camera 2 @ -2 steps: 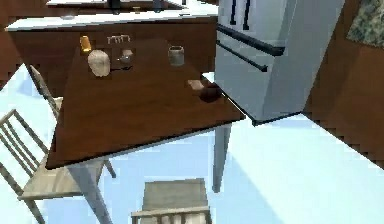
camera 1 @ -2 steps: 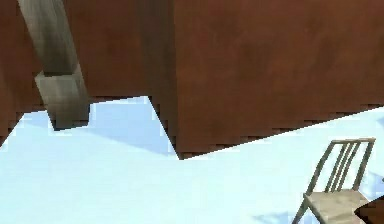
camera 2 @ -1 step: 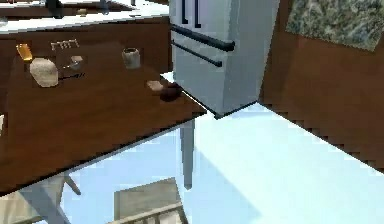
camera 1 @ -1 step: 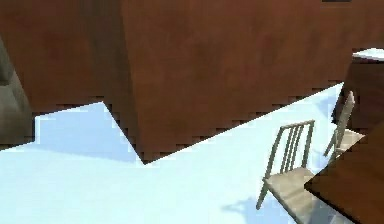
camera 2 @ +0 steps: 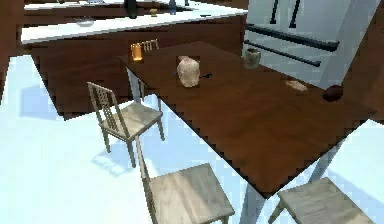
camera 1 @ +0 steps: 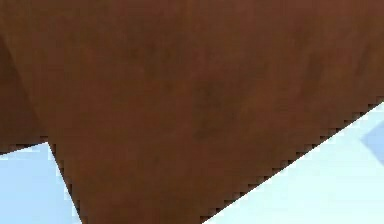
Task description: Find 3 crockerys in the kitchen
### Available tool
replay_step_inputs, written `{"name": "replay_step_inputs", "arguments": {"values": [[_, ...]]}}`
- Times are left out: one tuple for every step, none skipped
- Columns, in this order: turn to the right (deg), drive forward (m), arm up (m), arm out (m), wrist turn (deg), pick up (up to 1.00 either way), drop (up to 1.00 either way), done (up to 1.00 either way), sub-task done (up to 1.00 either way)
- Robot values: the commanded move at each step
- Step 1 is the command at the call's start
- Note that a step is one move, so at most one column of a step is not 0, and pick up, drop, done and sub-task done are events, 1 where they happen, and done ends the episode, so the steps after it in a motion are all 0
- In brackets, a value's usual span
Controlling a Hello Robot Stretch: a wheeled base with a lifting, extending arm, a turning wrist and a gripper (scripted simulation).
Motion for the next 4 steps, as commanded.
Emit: {"name": "replay_step_inputs", "arguments": {"values": [[3.0, 0.00, 0.00, 0.00, 0.0, 0.00, 0.00, 0.00, 0.00], [0.0, 0.55, 0.00, 0.00, 0.0, 0.00, 0.00, 0.00, 0.00], [45.0, 0.00, 0.00, 0.00, 0.0, 0.00, 0.00, 0.00, 0.00], [36.0, 0.00, 0.00, 0.00, 0.0, 0.00, 0.00, 0.00, 0.00]]}}
